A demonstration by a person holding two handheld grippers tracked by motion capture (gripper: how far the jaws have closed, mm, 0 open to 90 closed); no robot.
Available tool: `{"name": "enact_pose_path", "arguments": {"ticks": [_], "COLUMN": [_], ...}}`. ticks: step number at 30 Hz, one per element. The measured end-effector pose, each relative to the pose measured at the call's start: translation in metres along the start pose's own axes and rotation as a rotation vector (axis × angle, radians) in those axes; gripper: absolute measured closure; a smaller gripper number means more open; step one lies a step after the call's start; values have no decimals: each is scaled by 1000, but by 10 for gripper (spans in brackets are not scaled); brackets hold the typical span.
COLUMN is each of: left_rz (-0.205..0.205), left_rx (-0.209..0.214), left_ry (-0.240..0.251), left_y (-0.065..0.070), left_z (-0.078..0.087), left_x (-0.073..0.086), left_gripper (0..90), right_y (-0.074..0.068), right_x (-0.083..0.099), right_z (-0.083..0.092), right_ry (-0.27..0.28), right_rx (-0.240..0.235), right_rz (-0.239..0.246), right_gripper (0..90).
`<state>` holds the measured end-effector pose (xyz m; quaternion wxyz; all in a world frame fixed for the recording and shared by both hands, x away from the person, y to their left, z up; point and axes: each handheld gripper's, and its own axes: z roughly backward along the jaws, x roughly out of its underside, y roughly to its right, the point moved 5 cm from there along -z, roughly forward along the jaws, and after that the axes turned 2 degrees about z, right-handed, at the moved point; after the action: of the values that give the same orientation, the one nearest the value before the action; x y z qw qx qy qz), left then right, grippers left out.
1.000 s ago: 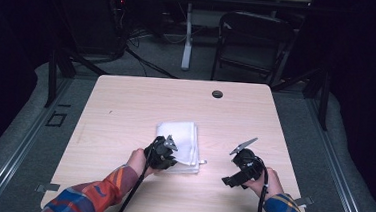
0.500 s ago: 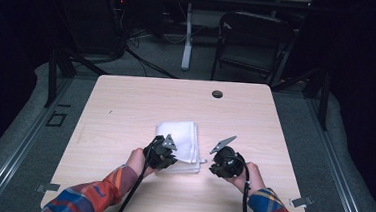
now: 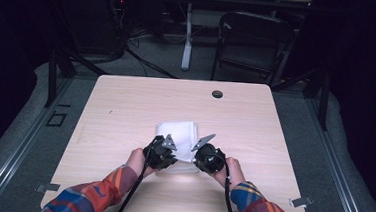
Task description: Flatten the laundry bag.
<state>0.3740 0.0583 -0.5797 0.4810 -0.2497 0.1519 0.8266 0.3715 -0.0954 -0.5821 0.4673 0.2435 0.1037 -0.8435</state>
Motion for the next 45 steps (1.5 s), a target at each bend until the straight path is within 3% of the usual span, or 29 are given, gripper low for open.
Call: {"name": "enact_pose_path", "arguments": {"ticks": [9, 28, 35, 45], "left_rz": [6, 49, 90, 106], "left_rx": [-21, -90, -108, -128], "left_ry": [35, 105, 134, 126], "left_y": [-1, -6, -12, -15], "left_z": [5, 26, 35, 42], "left_x": [-1, 1, 5, 10], "left_gripper": [855, 853, 847, 838], "right_y": [5, 7, 8, 7], "right_x": [1, 4, 4, 4], "right_z": [-21, -21, -21, -21], "right_ry": [-36, -20, -25, -23], "right_rx": [-18, -41, -46, -43], "right_rz": [-29, -26, -23, -25], "right_gripper": [900, 900, 900, 900]}}
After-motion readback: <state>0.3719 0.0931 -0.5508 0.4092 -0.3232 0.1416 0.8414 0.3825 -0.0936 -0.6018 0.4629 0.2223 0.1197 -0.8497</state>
